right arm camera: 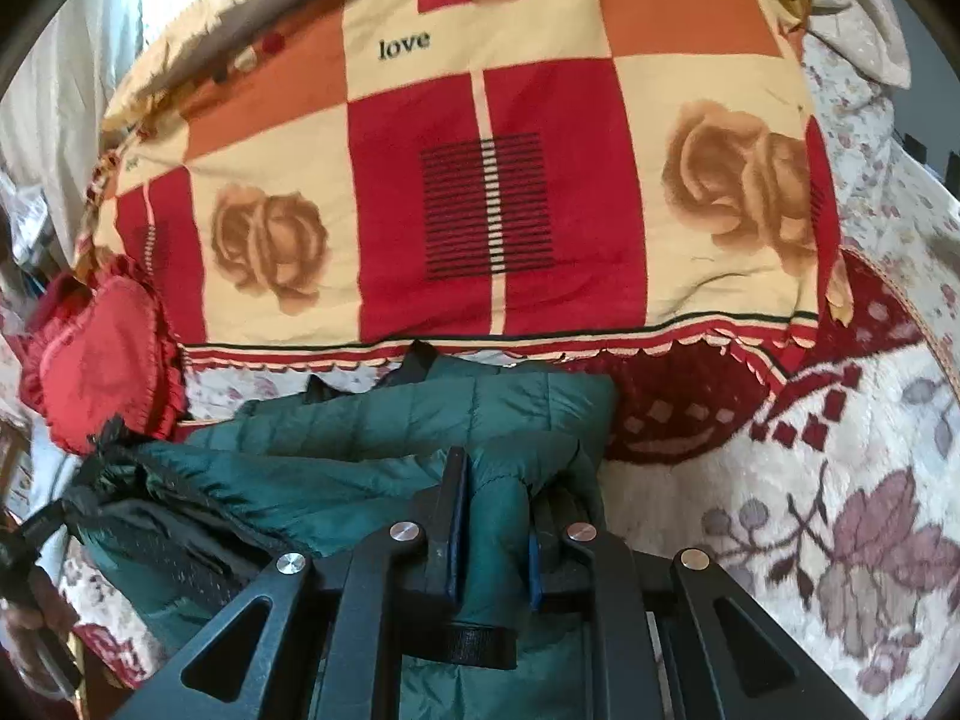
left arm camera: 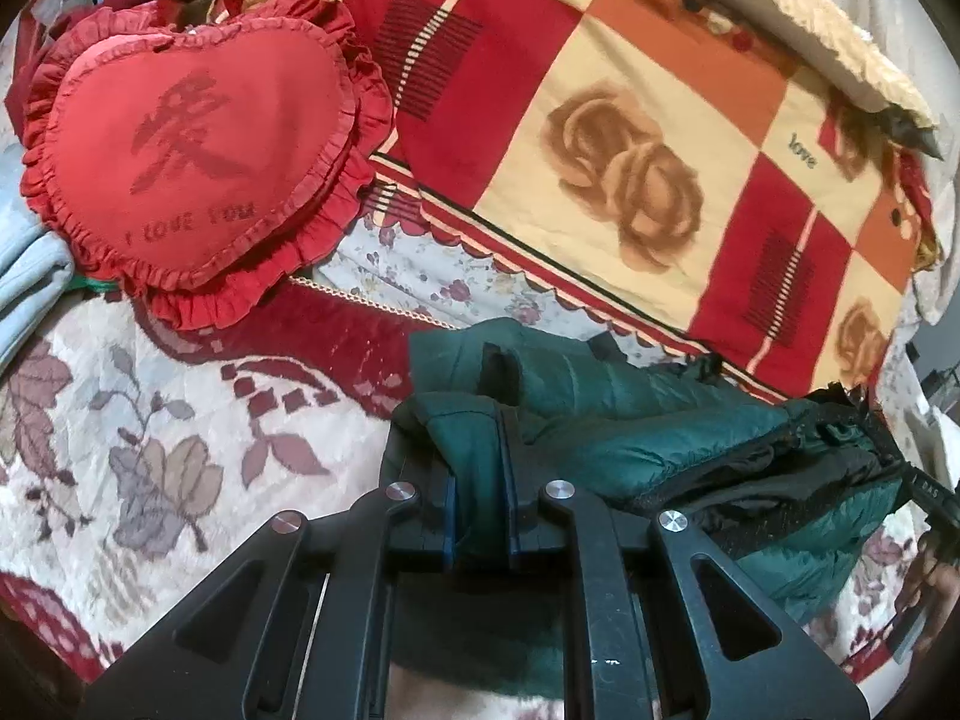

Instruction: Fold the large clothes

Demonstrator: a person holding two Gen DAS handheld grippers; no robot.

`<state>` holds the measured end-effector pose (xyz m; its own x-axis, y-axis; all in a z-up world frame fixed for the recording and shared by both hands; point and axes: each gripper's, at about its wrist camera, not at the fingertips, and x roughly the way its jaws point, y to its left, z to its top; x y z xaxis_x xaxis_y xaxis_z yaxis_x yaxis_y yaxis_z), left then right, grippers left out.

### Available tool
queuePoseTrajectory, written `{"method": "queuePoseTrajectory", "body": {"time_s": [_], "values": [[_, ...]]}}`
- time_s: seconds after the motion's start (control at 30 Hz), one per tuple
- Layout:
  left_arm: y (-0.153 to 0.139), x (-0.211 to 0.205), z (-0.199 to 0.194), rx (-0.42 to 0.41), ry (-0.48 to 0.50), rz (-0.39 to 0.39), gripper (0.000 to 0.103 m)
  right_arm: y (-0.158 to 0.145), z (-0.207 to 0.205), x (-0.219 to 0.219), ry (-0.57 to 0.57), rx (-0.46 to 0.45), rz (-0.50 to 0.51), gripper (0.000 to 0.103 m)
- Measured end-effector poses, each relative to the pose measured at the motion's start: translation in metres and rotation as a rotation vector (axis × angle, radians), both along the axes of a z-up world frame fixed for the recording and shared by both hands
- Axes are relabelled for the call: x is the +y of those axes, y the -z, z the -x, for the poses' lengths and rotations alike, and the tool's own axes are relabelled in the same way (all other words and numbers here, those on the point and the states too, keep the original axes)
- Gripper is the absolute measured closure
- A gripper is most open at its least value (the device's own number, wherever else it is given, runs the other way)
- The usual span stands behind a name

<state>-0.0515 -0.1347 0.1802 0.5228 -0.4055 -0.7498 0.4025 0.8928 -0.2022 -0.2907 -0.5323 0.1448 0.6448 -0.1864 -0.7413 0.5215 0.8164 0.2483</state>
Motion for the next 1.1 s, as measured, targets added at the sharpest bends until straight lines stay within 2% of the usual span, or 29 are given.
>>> {"method": "queuePoseTrajectory", "body": {"time_s": [0.37,0.7,0.83,1.0,1.03,1.07,1.1], "values": [[0.043,-0.034,-0.064,0.064,-0.066,-0.039,0.092,0.032,-0.058,-0.036,0.053,0.04,-0.034,0.089],[0.078,-0.052,-0.087,0.075,-0.09,-0.05,0.091,0.082,-0.082,-0.058,0.114,0.061,-0.097,0.088],[0.078,-0.047,-0.091,0.099,-0.08,0.016,0.087,0.081,-0.077,-0.063,0.131,0.008,-0.133,0.078],[0.061,-0.033,-0.096,0.146,-0.045,0.129,0.077,0.054,-0.066,-0.06,0.13,-0.056,-0.13,0.071],[0.056,-0.031,-0.096,0.145,-0.043,0.145,0.072,0.048,-0.065,-0.058,0.124,-0.062,-0.126,0.066],[0.052,-0.03,-0.095,0.143,-0.04,0.153,0.068,0.043,-0.065,-0.055,0.116,-0.067,-0.12,0.054],[0.047,-0.029,-0.093,0.131,-0.039,0.157,0.058,0.038,-0.065,-0.051,0.111,-0.076,-0.112,0.046]]}}
